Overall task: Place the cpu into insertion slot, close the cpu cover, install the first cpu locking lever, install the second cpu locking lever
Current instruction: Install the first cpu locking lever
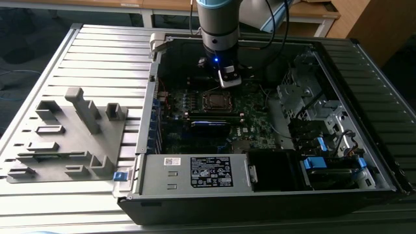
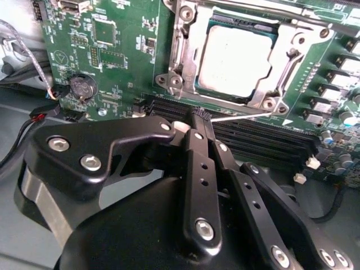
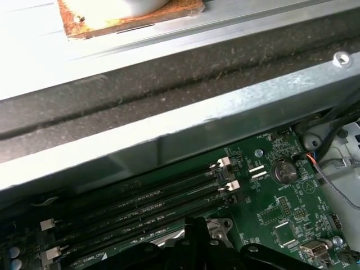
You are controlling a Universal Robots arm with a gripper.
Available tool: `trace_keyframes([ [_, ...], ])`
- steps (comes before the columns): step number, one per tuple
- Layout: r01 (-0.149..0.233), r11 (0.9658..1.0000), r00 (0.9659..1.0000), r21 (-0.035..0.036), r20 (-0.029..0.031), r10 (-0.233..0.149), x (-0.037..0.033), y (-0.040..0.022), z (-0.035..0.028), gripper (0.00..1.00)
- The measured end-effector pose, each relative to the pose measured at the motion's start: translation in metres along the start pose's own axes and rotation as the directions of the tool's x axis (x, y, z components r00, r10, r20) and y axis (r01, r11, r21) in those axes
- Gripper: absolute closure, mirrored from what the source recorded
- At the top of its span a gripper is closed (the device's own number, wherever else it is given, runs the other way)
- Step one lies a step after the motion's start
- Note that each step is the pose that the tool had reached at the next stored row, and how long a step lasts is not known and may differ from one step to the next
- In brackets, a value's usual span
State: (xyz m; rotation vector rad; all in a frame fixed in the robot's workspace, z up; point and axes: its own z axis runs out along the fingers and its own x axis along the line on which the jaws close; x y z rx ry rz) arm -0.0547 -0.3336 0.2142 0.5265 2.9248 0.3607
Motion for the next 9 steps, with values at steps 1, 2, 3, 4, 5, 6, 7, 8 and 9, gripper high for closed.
trace_keyframes([
  [1,0.000,1.0000,1.0000,-0.0001,0.0000,0.000,0.0006,-0.0002,-0.0001,0.89],
  [2,0.000,1.0000,1.0000,0.0000,0.0000,0.000,0.0010,-0.0003,-0.0002,0.89],
  [3,0.000,1.0000,1.0000,0.0000,0.0000,0.000,0.0011,-0.0003,-0.0002,0.89],
  [4,0.000,1.0000,1.0000,0.0000,0.0000,0.000,0.0012,-0.0003,-0.0002,0.89],
  [5,0.000,1.0000,1.0000,-0.0001,0.0001,0.000,0.0014,-0.0002,-0.0002,0.89],
  [6,0.000,1.0000,1.0000,0.0000,0.0001,0.000,0.0014,-0.0002,-0.0002,0.89],
  [7,0.000,1.0000,1.0000,-0.0001,0.0001,0.000,0.0014,-0.0001,-0.0002,0.89],
  [8,0.000,1.0000,1.0000,0.0000,0.0001,0.000,0.0014,0.0000,-0.0001,0.89],
  [9,-0.001,1.0000,1.0000,0.0000,0.0002,0.001,0.0017,0.0001,-0.0001,0.89],
])
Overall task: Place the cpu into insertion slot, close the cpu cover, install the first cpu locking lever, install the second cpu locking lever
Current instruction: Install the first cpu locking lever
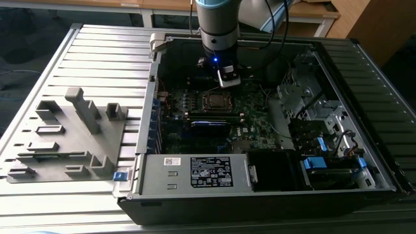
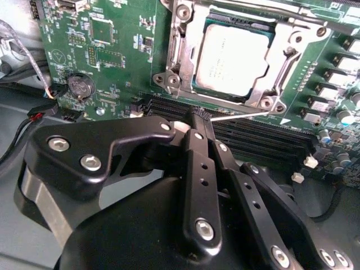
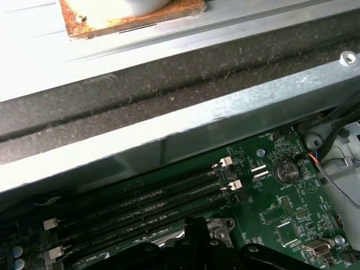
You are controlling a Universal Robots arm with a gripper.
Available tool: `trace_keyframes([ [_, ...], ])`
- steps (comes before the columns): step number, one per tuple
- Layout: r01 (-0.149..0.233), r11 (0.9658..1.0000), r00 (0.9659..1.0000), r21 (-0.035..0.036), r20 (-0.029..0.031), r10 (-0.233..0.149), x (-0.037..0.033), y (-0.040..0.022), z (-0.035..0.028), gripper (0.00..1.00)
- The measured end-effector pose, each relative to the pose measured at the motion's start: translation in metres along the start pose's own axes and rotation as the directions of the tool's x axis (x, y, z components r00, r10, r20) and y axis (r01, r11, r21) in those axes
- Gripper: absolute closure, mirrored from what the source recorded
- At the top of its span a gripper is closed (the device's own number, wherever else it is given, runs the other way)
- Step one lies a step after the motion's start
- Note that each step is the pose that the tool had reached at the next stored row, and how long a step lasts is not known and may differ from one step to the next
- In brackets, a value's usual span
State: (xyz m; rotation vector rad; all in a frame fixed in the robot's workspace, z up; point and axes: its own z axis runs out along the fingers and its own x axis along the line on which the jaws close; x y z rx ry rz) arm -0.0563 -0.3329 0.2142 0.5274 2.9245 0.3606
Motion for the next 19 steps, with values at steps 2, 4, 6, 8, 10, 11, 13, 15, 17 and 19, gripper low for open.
trace_keyframes([
  [2,0.000,1.0000,1.0000,-0.0001,0.0000,0.000,0.0004,0.0001,0.0000,0.89],
  [4,0.000,1.0000,1.0000,0.0000,0.0001,0.000,0.0009,0.0004,0.0000,0.89],
  [6,-0.001,1.0000,1.0000,0.0001,0.0001,0.001,0.0015,0.0007,0.0000,0.89],
  [8,-0.001,1.0000,1.0000,-0.0001,0.0002,0.001,0.0015,0.0009,0.0001,0.89],
  [10,-0.001,1.0000,1.0000,0.0001,0.0002,0.001,0.0017,0.0013,0.0002,0.89],
  [11,-0.001,1.0000,1.0000,0.0000,0.0002,0.001,0.0018,0.0014,0.0002,0.89],
  [13,-0.001,1.0000,1.0000,0.0000,0.0002,0.001,0.0018,0.0014,0.0002,0.89],
  [15,-0.001,1.0000,1.0000,-0.0009,-0.0001,0.001,0.0018,0.0015,0.0003,0.89],
  [17,-0.001,1.0000,1.0000,-0.0026,-0.0007,0.001,0.0020,0.0015,0.0005,0.89],
  [19,-0.001,1.0000,1.0000,-0.0031,-0.0009,0.001,0.0025,0.0017,0.0005,0.89],
])
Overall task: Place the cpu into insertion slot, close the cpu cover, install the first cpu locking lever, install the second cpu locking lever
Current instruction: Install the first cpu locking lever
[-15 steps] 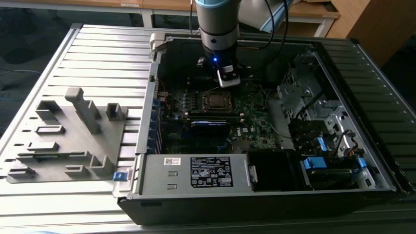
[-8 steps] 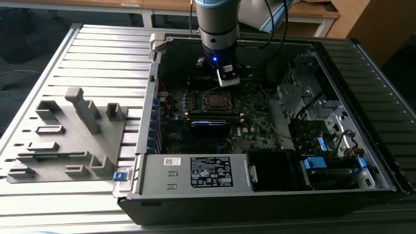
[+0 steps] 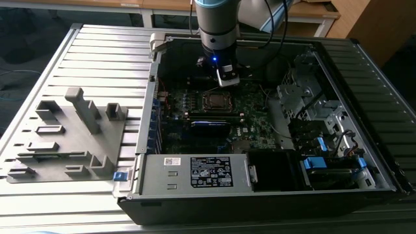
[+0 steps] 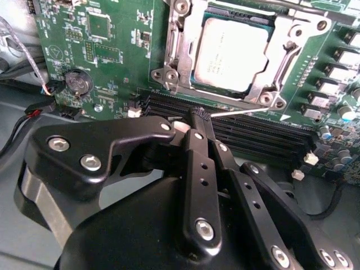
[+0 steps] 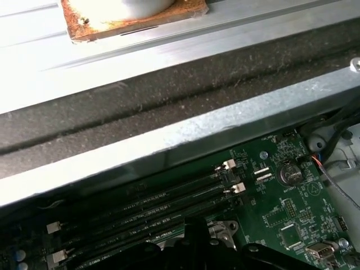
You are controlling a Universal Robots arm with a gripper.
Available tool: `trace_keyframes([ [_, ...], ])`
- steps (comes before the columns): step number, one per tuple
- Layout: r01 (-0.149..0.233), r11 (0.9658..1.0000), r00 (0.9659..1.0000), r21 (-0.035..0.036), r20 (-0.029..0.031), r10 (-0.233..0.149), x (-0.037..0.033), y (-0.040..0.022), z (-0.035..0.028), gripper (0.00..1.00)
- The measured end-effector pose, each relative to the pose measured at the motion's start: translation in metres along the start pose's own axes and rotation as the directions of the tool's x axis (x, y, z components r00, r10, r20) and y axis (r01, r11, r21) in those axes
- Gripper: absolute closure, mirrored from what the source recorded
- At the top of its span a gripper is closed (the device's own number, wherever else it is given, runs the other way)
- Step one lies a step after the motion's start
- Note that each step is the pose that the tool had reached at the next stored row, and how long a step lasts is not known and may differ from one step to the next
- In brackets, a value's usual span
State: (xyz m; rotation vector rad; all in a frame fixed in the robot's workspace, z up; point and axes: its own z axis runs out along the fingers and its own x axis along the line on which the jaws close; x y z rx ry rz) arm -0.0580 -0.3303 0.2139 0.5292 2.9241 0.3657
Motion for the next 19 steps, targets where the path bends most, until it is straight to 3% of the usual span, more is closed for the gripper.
trace_keyframes([
  [4,-0.001,1.0000,1.0000,-0.0047,-0.0017,0.001,0.0002,0.0001,0.0001,0.89],
  [8,0.000,0.9998,1.0000,-0.0199,-0.0073,0.000,0.0004,-0.0002,0.0010,0.89],
  [19,0.013,0.9997,0.9999,-0.0214,-0.0108,-0.013,0.0008,-0.0005,0.0018,0.89],
])
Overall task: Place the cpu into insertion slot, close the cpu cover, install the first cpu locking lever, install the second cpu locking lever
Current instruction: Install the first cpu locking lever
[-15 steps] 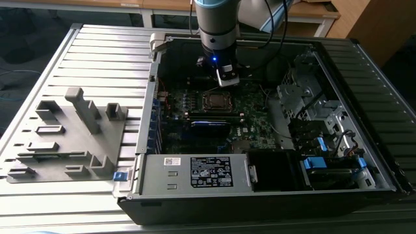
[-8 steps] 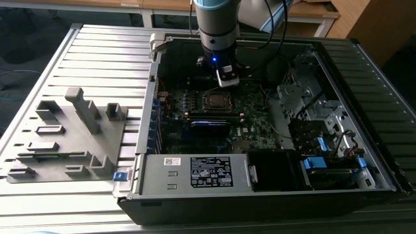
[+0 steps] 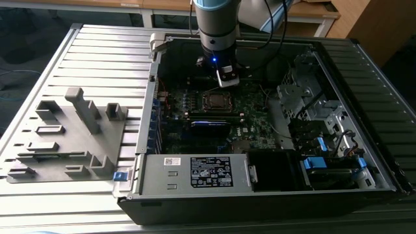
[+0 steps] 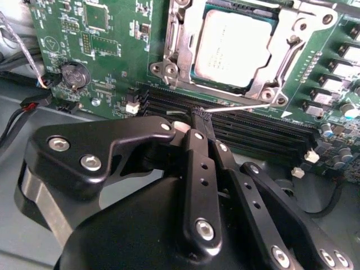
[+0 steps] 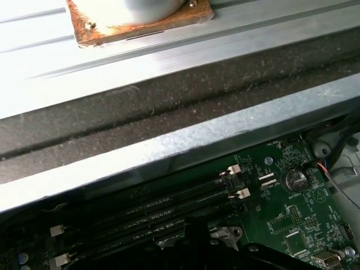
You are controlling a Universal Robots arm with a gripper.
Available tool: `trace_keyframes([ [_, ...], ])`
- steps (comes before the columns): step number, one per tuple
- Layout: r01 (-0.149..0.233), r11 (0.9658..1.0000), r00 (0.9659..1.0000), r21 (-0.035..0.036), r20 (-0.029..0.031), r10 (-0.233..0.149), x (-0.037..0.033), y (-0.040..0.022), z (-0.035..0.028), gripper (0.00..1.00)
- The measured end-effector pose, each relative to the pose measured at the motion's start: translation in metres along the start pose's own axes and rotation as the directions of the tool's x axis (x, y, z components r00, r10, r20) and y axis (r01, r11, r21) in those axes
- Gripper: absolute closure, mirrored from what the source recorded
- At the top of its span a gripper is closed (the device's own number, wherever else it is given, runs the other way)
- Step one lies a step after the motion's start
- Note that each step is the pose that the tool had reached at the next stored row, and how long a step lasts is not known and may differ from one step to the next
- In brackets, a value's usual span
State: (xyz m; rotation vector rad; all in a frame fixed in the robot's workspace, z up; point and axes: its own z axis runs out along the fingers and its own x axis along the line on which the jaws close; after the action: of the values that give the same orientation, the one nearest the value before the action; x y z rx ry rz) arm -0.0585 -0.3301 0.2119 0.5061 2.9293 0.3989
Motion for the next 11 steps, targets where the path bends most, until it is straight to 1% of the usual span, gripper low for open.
trace_keyframes([
  [3,0.001,1.0000,1.0000,-0.0002,-0.0002,-0.001,0.0000,0.0000,0.0001,0.89],
  [4,0.004,1.0000,1.0000,-0.0008,-0.0013,-0.004,0.0000,-0.0001,0.0002,0.89],
  [6,0.021,0.9998,0.9998,-0.0032,-0.0064,-0.021,0.0000,-0.0001,0.0004,0.89],
  [9,0.041,0.9991,0.9991,-0.0053,-0.0124,-0.041,0.0000,-0.0001,0.0004,0.89],
  [11,0.044,0.9990,0.9989,-0.0056,-0.0132,-0.044,0.0000,-0.0001,0.0004,0.89],
])
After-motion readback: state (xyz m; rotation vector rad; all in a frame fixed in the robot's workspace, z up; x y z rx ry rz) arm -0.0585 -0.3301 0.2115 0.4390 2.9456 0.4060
